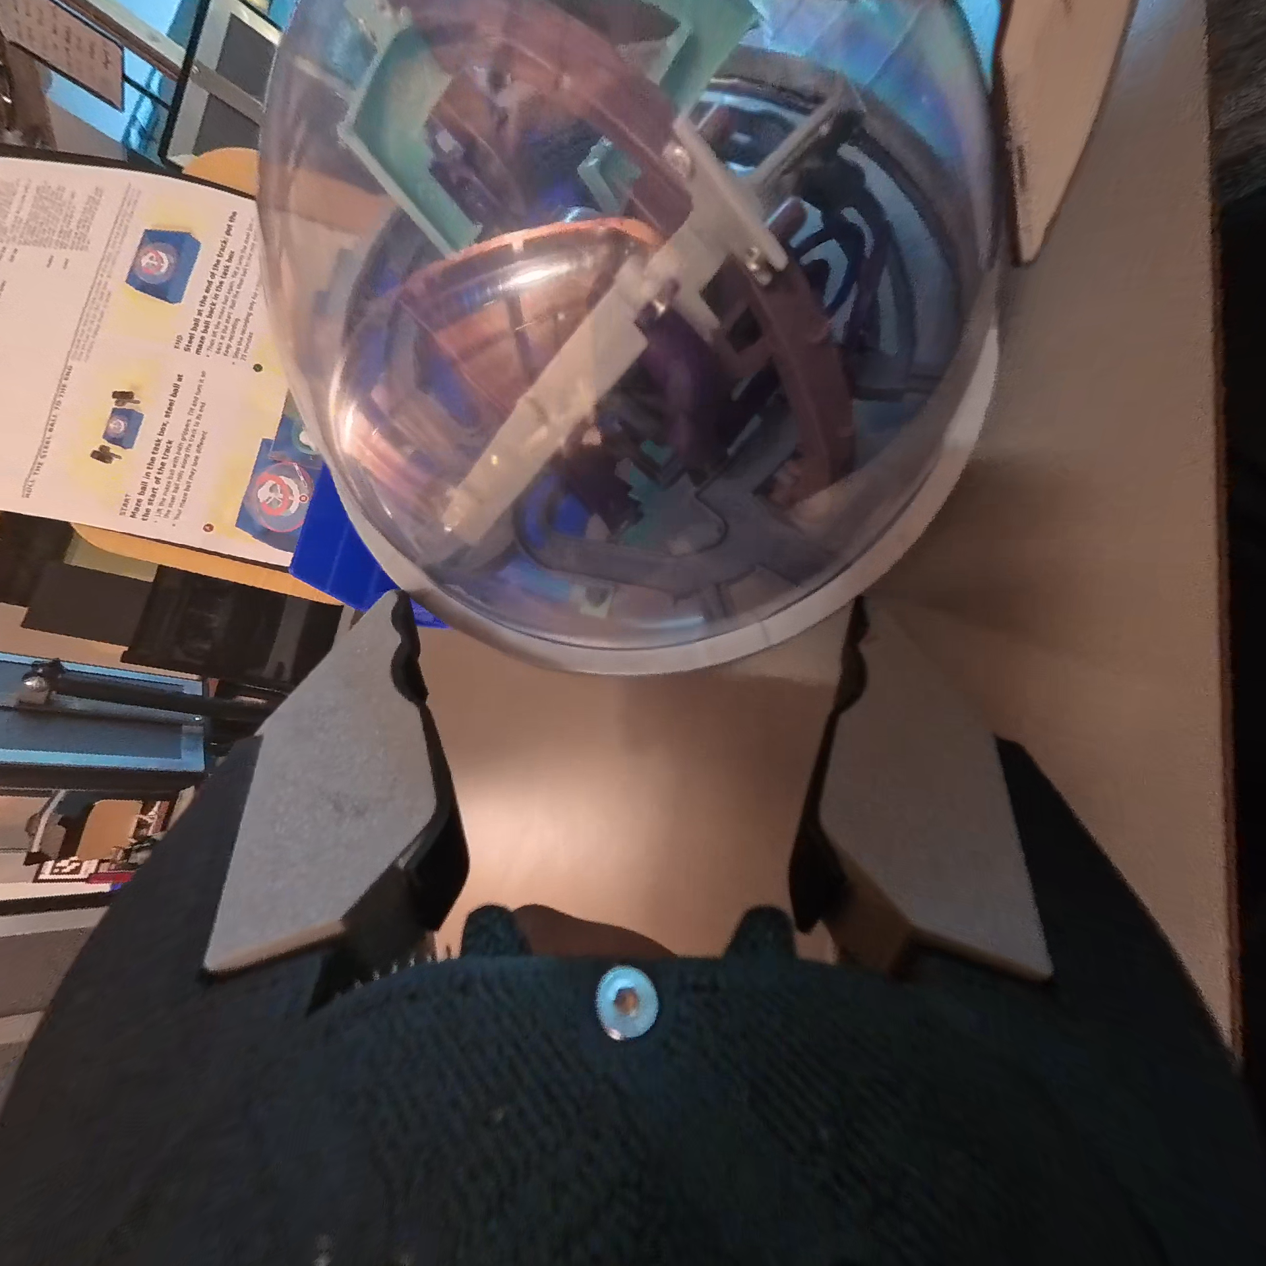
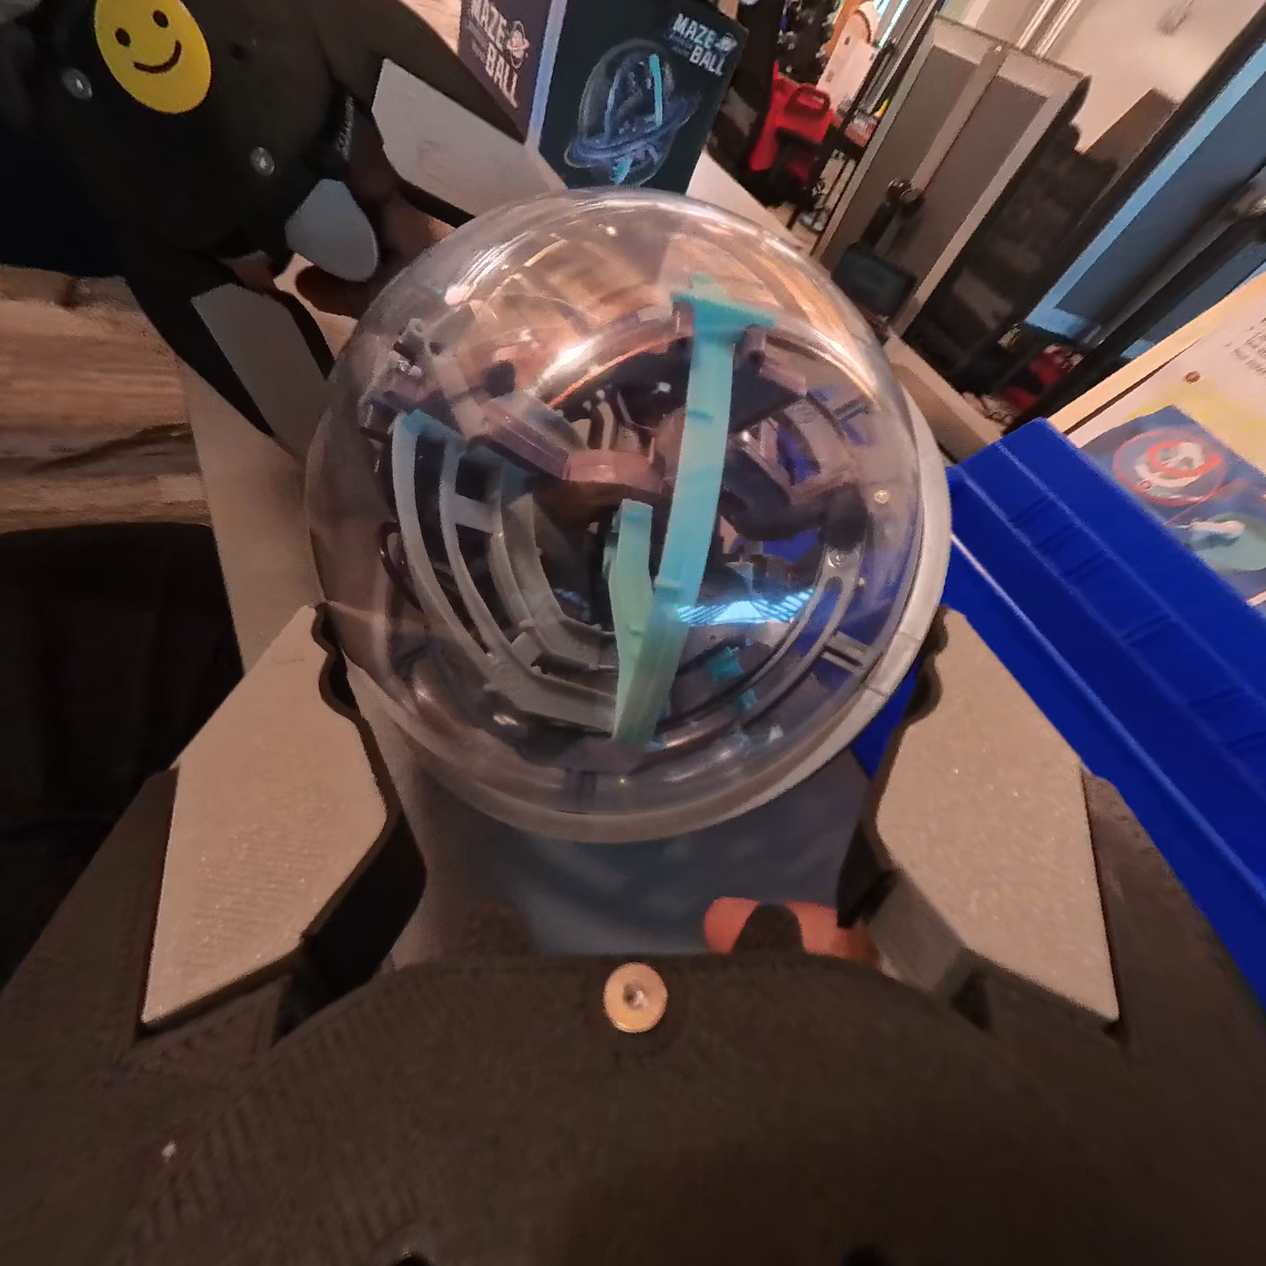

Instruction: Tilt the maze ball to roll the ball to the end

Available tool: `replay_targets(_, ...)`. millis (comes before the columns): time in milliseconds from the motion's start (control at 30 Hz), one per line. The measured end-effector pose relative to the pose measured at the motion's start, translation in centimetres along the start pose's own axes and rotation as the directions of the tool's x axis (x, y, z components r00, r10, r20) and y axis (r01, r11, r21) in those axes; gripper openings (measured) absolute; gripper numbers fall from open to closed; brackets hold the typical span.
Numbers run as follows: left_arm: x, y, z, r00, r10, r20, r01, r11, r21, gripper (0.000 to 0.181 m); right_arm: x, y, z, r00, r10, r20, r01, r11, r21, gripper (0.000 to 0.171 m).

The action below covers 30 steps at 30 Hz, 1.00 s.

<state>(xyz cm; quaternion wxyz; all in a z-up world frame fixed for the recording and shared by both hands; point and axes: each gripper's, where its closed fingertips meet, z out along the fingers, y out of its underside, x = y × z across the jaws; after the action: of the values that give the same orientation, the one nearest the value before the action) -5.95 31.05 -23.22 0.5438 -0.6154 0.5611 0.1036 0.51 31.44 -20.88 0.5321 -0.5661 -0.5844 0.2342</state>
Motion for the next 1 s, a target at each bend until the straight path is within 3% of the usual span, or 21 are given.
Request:
replay_targets(267,-0.3,-0.2,0.4,1.000,-0.006,0.004,0.005,1.000,0.026,0.123,0.5,0.6,0.2,0.999,0.041,0.022,-0.040,0.999,-0.036,0.157)
replay_targets(500,-0.7,-0.3,0.8,0.999,0.031,0.038,-0.032,0.998,0.044,0.122,0.2,0.7,0.2,0.962,0.230,0.144,-0.229,0.973,-0.028,0.156)
replay_targets(667,-0.6,-0.7,1.0,0.999,-0.029,0.014,0.028,0.996,0.087,0.122,0.2,0.7,0.1,0.905,0.357,0.230,-0.364,0.931,-0.014,0.155)
replay_targets(1000,-0.6,-0.5,1.4,0.991,-0.129,-0.030,0.132,0.982,0.132,0.123,0.8,0.6,0.5,0.863,0.424,0.276,-0.431,0.902,-0.040,0.156)
